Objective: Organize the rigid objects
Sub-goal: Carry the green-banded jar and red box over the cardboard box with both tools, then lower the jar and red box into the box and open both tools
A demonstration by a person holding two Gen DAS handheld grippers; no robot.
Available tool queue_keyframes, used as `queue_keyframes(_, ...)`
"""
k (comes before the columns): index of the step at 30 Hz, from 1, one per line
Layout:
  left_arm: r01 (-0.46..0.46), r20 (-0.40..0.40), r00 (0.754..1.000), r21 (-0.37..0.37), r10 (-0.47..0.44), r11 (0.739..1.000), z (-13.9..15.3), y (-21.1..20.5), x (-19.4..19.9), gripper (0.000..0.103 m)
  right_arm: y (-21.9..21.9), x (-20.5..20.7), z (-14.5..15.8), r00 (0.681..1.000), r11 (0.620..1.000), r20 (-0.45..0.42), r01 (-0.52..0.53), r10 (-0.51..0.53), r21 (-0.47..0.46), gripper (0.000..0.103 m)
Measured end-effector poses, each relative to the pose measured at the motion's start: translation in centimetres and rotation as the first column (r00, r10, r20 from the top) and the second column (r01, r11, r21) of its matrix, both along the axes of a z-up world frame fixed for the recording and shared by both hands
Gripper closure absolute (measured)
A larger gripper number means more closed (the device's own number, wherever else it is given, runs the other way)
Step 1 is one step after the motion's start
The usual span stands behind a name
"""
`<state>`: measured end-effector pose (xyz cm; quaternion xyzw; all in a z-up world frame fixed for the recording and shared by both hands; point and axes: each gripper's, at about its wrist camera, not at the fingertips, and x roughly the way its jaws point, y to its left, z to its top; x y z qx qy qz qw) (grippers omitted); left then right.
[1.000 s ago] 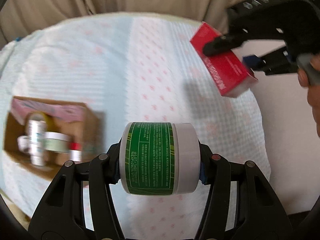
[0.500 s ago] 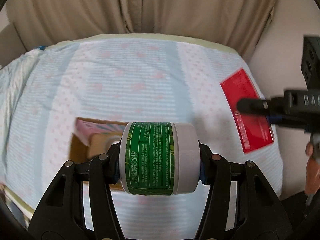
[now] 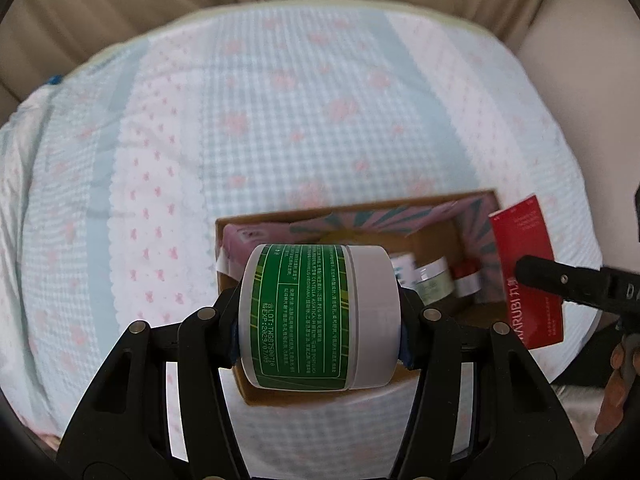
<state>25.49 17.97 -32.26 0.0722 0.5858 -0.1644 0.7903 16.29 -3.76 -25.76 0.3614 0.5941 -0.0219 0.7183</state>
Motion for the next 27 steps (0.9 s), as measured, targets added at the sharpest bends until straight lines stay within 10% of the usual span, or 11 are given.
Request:
queue_keyframes(13,0.103,-0.12,0.988,0.065,-0.095,0.993,-6.6,-0.3,2.7,0.051,2.3,0.8,-6.3,0.996,0.986,-0.077,-0.052,0.04,-0.156,0.061)
queue_keyframes(15,0.115,-0.117,0.987,0.056,-0.107,0.992,-6.5,-0.5,2.7,0.027,2.3,0.7,-6.3,0.997,0.981,-0.061,-0.063,0.053,-0.182,0.056)
queue_keyframes(17,0.131,-0.083,0.988,0.036,-0.128,0.991,-5.4,-0.7,2.3,0.001,2.3,0.4,-6.1,0.996,0.975,-0.054,-0.075,0.065,-0.207,0.025)
queue_keyframes(19,0.146,-0.056,0.988,0.035,-0.144,0.989,-4.4,-0.8,1.7,0.0,2.1,-0.1,-5.7,0.994,0.965,-0.068,-0.097,0.083,-0.246,0.005)
queue_keyframes(27,0.143,-0.046,0.989,0.048,-0.141,0.988,-3.1,-0.8,0.8,0.0,0.8,-2.8,-4.9,0.993,0.961,-0.079,-0.1,0.082,-0.258,0.002)
